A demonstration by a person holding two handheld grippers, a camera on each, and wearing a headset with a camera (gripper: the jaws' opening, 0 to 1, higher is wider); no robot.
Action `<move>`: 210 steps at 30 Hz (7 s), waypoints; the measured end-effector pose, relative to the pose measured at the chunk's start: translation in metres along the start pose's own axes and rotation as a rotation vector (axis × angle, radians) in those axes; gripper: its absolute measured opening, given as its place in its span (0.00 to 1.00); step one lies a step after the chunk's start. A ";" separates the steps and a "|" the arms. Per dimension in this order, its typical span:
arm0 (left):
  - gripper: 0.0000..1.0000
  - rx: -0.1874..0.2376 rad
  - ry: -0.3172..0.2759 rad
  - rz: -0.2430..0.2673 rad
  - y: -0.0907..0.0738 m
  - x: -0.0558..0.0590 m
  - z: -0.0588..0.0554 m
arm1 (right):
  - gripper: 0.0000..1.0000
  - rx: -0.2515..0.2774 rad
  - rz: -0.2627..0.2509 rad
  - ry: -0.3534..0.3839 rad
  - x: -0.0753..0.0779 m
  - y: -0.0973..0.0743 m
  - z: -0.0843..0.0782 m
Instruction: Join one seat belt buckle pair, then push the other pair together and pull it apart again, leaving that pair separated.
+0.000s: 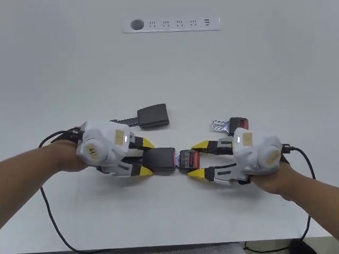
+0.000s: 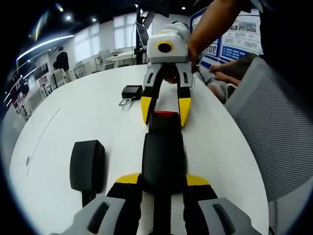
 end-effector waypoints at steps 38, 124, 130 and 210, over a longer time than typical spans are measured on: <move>0.78 0.076 -0.185 0.212 -0.052 -0.080 0.011 | 0.78 -0.046 -0.216 0.151 0.092 -0.080 -0.017; 0.33 -0.111 0.008 0.022 -0.017 -0.101 0.005 | 0.35 -0.121 0.035 -0.046 0.102 0.007 0.011; 0.33 -0.114 0.004 0.024 -0.016 -0.100 0.005 | 0.35 -0.113 0.043 -0.054 0.101 0.012 0.017; 0.33 -0.188 0.010 0.007 -0.015 -0.098 0.010 | 0.35 -0.218 0.025 -0.104 0.096 0.018 0.031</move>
Point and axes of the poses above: the centre of the closed fingertips' face, and the gripper's own axes: y roughly forward along the fingers, x roughly to its right, z roughly out of its top, the point moved 6 cm from there along -y, roughly backward along the fingers, and after that the axes turned 5 degrees about -z, right-handed, at the moved point
